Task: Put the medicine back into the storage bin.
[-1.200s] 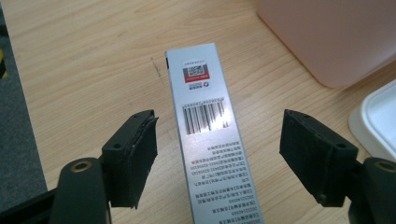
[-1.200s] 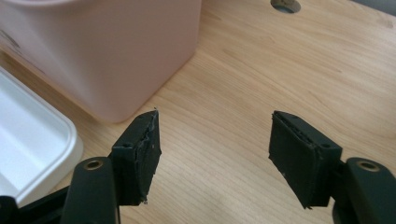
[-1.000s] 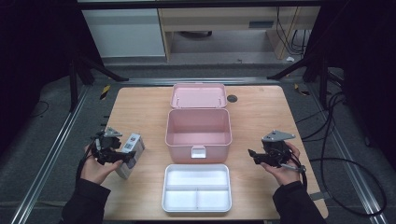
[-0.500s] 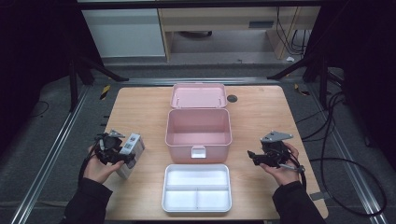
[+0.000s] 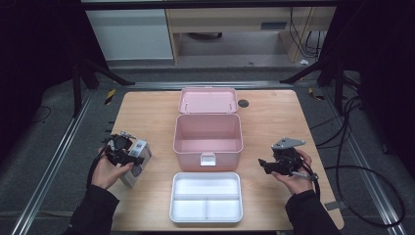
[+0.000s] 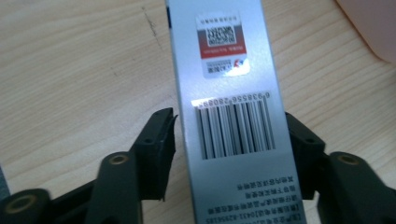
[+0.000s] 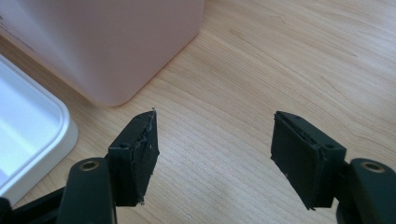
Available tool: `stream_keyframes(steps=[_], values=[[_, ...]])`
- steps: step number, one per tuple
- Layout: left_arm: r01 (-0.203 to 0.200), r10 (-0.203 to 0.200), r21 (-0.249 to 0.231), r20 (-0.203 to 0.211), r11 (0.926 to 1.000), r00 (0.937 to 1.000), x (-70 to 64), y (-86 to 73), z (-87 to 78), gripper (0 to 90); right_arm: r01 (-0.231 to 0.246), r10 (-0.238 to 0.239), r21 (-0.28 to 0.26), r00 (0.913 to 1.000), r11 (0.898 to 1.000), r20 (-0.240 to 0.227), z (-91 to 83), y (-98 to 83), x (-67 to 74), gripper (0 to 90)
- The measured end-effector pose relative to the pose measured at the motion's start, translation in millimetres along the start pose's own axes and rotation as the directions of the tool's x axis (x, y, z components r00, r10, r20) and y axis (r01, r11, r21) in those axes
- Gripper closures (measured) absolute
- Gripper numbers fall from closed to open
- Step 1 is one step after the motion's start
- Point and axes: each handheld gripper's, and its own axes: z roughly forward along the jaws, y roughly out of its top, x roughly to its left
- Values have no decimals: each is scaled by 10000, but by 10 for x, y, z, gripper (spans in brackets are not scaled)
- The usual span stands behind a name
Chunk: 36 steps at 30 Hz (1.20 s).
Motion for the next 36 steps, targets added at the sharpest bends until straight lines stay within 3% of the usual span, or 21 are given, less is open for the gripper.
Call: stream_keyframes(steps=[4, 11, 15, 20, 27, 33, 36], values=[[124, -124, 136, 1, 9998, 9999, 30, -15, 4, 530, 30, -29, 88, 10000, 10000, -33, 8, -2, 1, 323], [-47, 49, 282, -61, 9996, 10000, 44, -30, -17, 554, 58, -57, 160, 10000, 9999, -55, 18, -2, 4, 322], [73, -72, 210, -48, 9998, 10000, 72, -38, -74, 556, 27, -26, 141, 10000, 9999, -72, 11, 0, 0, 325], [100, -104, -289, -135, 9995, 9999, 69, -25, -239, 556, 2, -2, 70, 10000, 10000, -31, -1, 0, -13, 327], [-39, 30, -980, -98, 9952, 9999, -38, 27, -474, 557, -44, 45, -15, 10000, 10000, 53, -3, 20, -5, 328], [-353, 393, -1511, 235, 9879, 9990, -187, 136, -610, 556, -234, 237, -284, 9996, 9993, 121, -56, 46, -47, 327], [-539, 584, -1715, 212, 9837, 9981, -220, 212, -672, 557, -335, 345, -479, 9992, 9983, 197, -97, 54, -62, 326]])
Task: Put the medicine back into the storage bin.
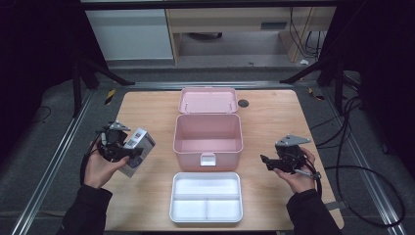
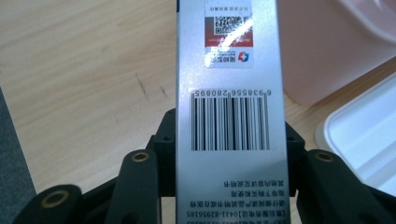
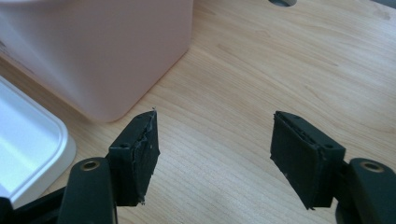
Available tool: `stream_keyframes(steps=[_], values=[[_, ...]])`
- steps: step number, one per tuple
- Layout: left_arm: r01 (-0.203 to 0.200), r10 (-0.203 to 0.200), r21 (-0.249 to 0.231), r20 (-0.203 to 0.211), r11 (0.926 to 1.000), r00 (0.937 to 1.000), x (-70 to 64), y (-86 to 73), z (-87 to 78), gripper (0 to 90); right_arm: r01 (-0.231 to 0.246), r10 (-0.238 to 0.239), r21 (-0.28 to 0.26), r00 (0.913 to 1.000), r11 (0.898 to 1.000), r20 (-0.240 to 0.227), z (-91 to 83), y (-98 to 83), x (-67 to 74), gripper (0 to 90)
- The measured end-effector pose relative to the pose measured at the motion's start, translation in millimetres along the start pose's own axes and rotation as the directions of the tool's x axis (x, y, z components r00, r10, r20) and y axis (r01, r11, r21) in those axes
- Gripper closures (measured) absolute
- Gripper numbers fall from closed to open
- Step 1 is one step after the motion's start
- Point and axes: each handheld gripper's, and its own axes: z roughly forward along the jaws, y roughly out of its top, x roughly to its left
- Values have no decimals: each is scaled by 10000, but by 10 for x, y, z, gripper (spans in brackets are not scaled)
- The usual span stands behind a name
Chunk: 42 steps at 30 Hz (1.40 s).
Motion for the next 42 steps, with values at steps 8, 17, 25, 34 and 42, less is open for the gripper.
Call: stream_keyframes(steps=[8, 17, 25, 34, 42], values=[[-308, 308, -594, -3, 9978, 9995, -35, 273, -202, 556, -162, 164, -142, 9998, 9998, 98, -14, -4, -35, 308], [-948, 945, -974, -70, 9907, 9955, -186, 583, -398, 557, -26, 28, -198, 9999, 9998, 135, -40, 19, -31, 295], [-1327, 1358, -1133, 207, 9847, 9905, -297, 878, -354, 557, -50, 53, -200, 9999, 9998, 141, -36, 22, -36, 289], [-1779, 1848, -1124, 546, 9776, 9813, -479, 1190, -176, 557, -41, 44, -199, 9999, 9998, 150, -30, 11, -41, 285], [-2081, 2185, -1197, 809, 9707, 9725, -610, 1395, -87, 558, 9, -8, -135, 9999, 9999, 131, -14, -1, -49, 283]])
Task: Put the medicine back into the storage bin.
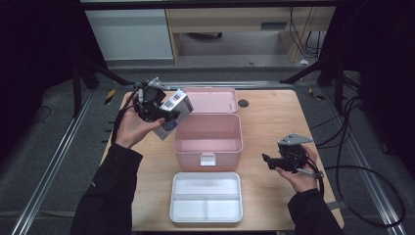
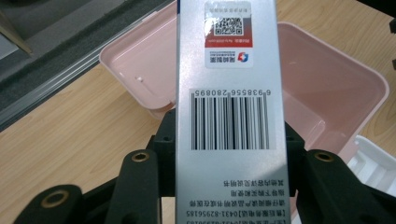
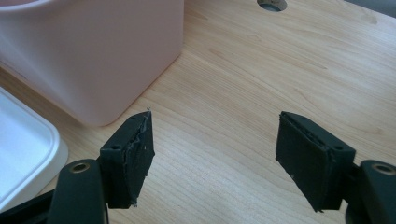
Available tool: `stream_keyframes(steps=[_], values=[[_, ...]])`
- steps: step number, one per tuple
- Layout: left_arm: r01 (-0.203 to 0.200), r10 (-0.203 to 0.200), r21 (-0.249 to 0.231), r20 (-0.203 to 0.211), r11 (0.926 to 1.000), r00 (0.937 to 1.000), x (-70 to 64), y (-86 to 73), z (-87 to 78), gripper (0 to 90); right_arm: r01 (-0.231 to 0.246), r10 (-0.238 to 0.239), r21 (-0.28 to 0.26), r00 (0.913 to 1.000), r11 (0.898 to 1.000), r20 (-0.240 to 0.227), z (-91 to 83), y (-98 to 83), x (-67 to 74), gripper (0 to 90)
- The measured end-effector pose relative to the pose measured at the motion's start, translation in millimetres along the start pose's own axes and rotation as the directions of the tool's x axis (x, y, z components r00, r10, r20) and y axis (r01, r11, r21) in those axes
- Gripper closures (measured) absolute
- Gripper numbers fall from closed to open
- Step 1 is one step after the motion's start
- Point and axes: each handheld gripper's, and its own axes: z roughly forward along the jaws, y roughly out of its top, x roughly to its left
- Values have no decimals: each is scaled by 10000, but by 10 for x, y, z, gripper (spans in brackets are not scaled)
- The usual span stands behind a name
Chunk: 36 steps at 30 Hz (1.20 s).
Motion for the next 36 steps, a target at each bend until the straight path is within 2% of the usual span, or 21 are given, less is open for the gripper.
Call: stream_keyframes(steps=[11, 19, 24, 27, 33, 36], values=[[-391, 395, -109, 420, 9992, 9983, -172, 184, 216, 558, -68, 67, 74, 10000, 9999, 64, -12, -23, -18, 281], [-718, 709, 96, 748, 9974, 9947, -265, 280, 443, 558, -7, 7, 56, 10000, 10000, 26, 6, -6, -26, 281], [-784, 752, 240, 1112, 9966, 9909, -291, 266, 597, 558, 78, -78, 65, 10000, 9999, -37, 21, -8, -9, 281], [-809, 754, 419, 1195, 9958, 9900, -303, 238, 702, 558, 125, -124, 77, 9999, 9999, -78, 19, -10, 2, 281], [-1286, 1151, 849, 1488, 9881, 9822, -362, 213, 901, 558, 174, -173, 88, 9998, 9998, -93, 22, -13, 8, 280], [-1394, 1226, 983, 1602, 9854, 9794, -391, 212, 992, 558, 195, -194, 129, 9998, 9997, -93, 29, -15, 10, 280]])
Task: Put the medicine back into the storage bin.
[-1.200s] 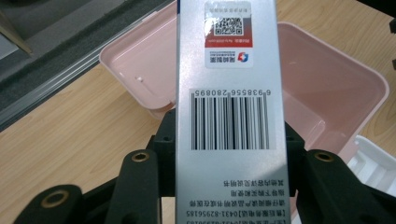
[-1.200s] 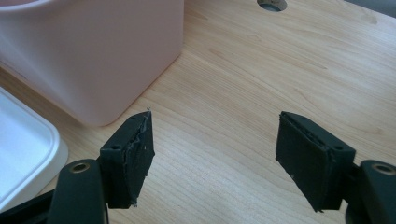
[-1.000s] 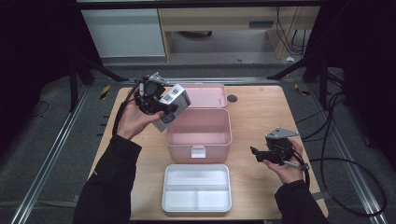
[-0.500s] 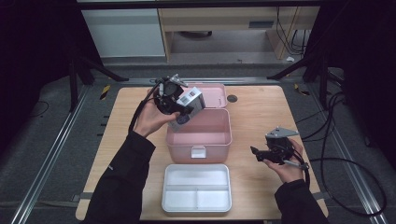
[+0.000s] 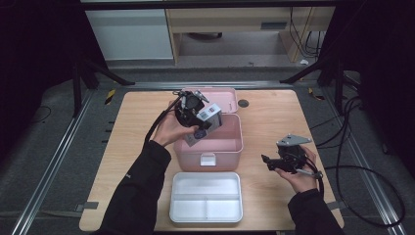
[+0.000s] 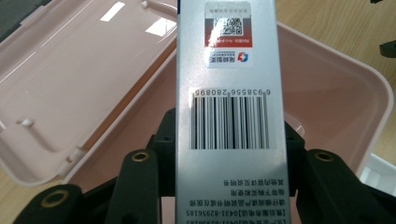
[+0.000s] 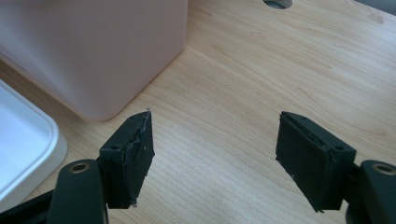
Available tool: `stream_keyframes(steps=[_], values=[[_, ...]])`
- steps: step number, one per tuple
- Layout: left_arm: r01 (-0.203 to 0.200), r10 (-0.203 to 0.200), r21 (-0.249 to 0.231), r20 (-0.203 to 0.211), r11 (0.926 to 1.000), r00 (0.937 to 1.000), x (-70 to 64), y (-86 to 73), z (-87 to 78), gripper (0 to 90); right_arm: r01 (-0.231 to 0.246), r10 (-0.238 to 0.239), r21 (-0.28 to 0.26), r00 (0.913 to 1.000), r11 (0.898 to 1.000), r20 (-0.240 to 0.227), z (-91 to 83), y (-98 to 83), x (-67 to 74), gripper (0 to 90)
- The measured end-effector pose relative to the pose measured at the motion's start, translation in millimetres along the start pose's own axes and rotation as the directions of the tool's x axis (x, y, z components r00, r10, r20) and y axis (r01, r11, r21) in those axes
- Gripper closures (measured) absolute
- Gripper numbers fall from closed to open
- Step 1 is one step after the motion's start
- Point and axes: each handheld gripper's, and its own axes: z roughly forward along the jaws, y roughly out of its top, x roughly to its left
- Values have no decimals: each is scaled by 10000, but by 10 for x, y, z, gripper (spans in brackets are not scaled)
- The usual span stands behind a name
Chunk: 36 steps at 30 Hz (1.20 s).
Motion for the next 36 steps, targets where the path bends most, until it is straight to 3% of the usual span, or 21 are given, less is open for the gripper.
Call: stream_keyframes(steps=[7, 14, 24, 29, 32, 36], values=[[-166, 162, 669, 69, 9976, 9998, -10, -6, 209, 557, 30, -30, -2, 10000, 10000, -6, 3, -3, 3, 280], [-302, 275, 993, 284, 9946, 9992, -2, -9, 380, 556, 64, -64, 67, 10000, 10000, -27, 21, -7, 4, 277], [-341, 324, 1533, 138, 9876, 9994, 13, -21, 572, 553, 63, -63, 78, 10000, 9999, -57, 25, -8, 6, 270], [-313, 284, 1618, 201, 9863, 9994, 20, -33, 657, 549, 95, -95, 55, 9999, 9999, -55, 20, -6, 2, 264], [-453, 455, 1747, 29, 9836, 9990, 9, -36, 696, 536, 88, -88, 41, 9999, 10000, -52, 17, -6, 0, 262], [-417, 402, 1577, 125, 9866, 9991, 3, -22, 643, 488, 74, -74, 51, 10000, 10000, -55, 17, -6, -1, 261]])
